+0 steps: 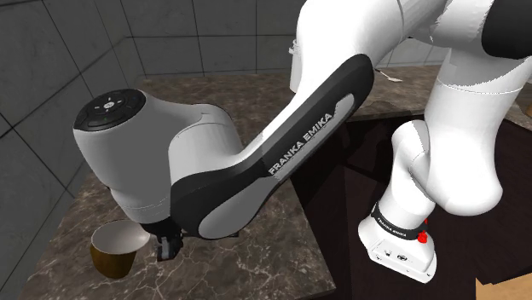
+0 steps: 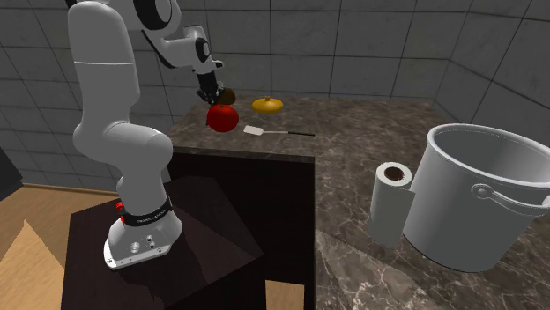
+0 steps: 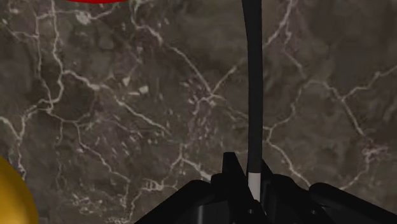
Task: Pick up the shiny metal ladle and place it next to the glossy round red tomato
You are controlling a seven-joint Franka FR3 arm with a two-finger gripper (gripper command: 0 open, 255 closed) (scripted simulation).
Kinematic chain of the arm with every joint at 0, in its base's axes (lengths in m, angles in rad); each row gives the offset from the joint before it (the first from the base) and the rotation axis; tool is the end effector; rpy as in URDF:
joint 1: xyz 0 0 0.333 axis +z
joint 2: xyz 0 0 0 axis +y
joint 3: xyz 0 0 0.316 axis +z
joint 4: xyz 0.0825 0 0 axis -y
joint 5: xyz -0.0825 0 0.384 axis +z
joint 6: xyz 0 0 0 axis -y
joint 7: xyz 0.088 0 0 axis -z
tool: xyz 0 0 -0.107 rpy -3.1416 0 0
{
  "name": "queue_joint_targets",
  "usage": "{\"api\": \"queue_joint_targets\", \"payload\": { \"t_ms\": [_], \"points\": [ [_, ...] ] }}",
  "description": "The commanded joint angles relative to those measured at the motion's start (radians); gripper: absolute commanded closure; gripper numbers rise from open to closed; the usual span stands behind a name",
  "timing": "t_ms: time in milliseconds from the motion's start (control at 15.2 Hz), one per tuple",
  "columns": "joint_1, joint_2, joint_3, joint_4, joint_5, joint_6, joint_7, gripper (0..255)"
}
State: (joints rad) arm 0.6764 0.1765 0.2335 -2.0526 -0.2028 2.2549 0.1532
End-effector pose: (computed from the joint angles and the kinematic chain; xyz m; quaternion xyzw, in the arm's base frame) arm 0.3639 0.4541 0.3582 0.9034 0.4244 0.0441 0.0428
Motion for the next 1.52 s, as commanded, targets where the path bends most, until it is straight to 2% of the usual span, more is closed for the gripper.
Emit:
{"api": "queue_joint_targets", "payload": {
  "t_ms": [0, 396, 462, 792, 1056, 1452],
  "points": [
    [-0.002, 0.009, -0.002, -0.008, -0.001, -0.001, 0.0, 255],
    [-0.002, 0.009, -0.002, -0.008, -0.002, -0.001, 0.0, 255],
    [-0.001, 0.012, -0.002, -0.006, -0.002, 0.0, 0.002, 0],
    [-0.002, 0.009, -0.002, -0.008, -0.002, -0.001, 0.0, 0],
    [0.0, -0.055, 0.009, 0.043, 0.03, -0.113, -0.021, 0],
    [0.0, -0.055, 0.009, 0.043, 0.03, -0.113, -0.021, 0]
  ]
}}
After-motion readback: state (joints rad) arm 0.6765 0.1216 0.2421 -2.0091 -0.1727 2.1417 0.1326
